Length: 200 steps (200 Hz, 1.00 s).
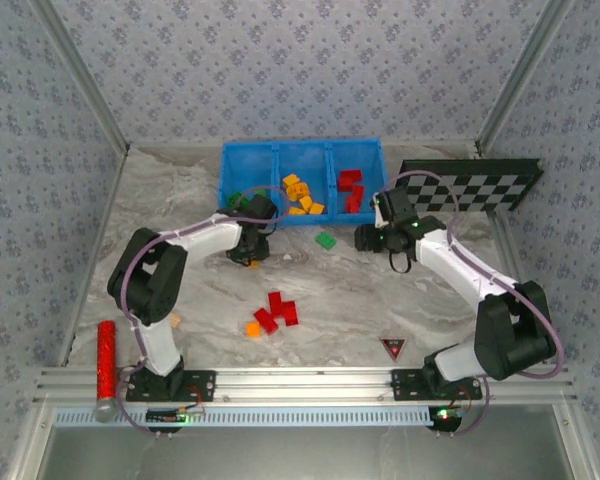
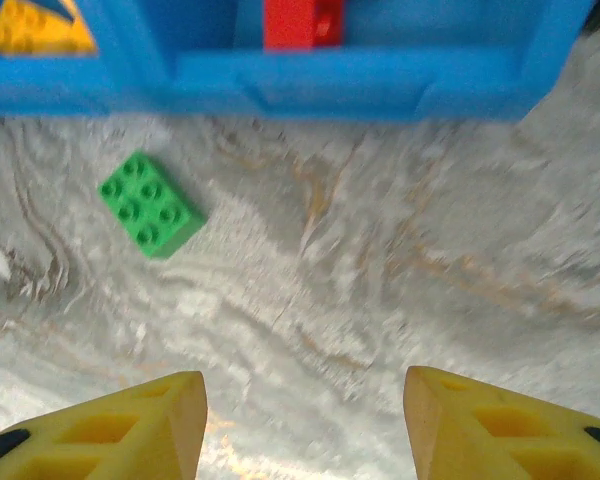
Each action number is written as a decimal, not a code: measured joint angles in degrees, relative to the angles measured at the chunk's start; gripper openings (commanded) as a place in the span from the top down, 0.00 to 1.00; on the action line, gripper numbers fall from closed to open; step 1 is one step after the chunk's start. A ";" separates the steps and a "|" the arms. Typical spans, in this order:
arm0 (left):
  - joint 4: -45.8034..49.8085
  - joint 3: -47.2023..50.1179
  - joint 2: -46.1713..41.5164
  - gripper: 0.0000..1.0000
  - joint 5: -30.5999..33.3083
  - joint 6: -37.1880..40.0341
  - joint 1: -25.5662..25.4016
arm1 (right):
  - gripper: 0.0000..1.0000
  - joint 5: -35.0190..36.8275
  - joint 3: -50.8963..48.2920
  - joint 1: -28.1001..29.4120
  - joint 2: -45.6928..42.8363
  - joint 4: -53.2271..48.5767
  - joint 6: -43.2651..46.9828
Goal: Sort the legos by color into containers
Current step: Pick up the lego from the center of the table, then place the lego in the container.
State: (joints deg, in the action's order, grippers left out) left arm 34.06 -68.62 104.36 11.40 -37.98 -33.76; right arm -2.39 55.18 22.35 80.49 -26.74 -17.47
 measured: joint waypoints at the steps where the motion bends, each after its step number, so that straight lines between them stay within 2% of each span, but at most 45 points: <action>1: 0.24 -0.35 -0.02 0.80 0.02 0.07 -0.20 | 0.43 0.00 -0.13 0.20 -0.04 0.00 -0.15; 49: 3.28 -13.90 -0.87 0.80 1.03 3.04 -3.17 | 0.42 -0.68 -4.02 7.41 -0.96 0.90 -4.15; 84: 3.89 -22.86 0.44 0.80 1.95 5.55 -3.10 | 0.41 -0.70 -4.81 9.07 -1.20 1.05 -4.35; 153: 4.48 -45.31 18.53 0.80 1.70 10.64 -2.99 | 0.37 0.66 -5.55 10.43 -2.27 4.44 4.37; 200: 6.80 -55.39 28.98 0.72 0.13 10.97 -2.99 | 0.32 1.07 -5.53 10.56 2.69 10.54 10.97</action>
State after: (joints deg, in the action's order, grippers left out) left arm 40.86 -124.01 133.34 11.53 -27.00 -36.75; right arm -1.32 49.65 32.91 83.18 -16.21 -6.50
